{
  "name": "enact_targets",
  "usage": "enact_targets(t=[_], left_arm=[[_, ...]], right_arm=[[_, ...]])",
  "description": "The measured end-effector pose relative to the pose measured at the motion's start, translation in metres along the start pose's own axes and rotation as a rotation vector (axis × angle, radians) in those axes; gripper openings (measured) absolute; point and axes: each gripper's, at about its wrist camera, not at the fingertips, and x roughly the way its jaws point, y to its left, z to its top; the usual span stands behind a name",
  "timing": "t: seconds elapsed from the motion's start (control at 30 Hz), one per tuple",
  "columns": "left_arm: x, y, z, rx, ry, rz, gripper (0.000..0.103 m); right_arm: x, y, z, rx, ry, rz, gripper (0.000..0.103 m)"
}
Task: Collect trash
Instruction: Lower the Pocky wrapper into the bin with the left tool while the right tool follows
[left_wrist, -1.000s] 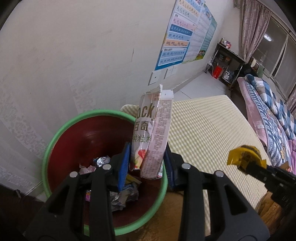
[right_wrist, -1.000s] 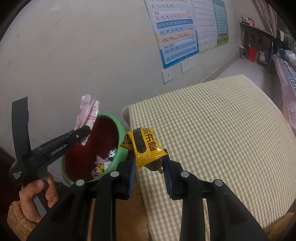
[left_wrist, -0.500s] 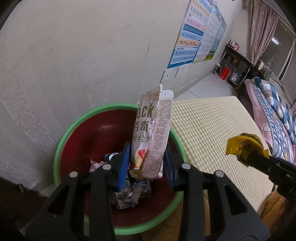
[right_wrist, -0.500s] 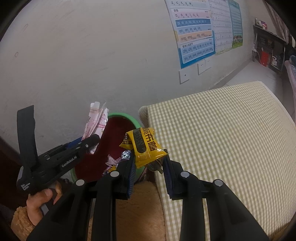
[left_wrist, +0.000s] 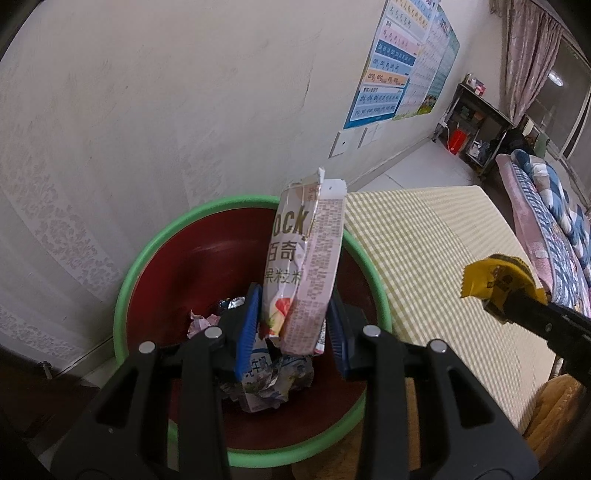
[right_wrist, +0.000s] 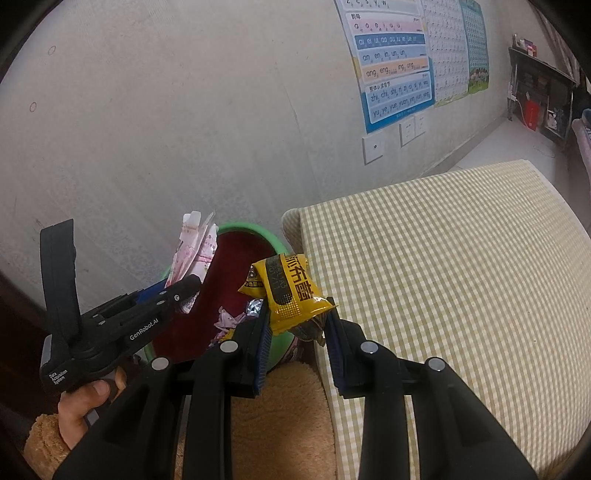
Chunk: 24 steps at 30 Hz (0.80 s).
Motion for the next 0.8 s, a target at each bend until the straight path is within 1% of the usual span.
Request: enact_targets(t=[0.47,0.8], left_arm=[[0.010,0.006,-0.005,0.000,0.029,0.036,0.033],[0.021,0.014,-0.009,0.000,0.056,0.065,0.033]], right_arm=[[0.005,0.004,0.000,-0.009,0.006,0.022,0.028],[0.008,0.007,0.007,-0.018,0.000,0.038,0.028]])
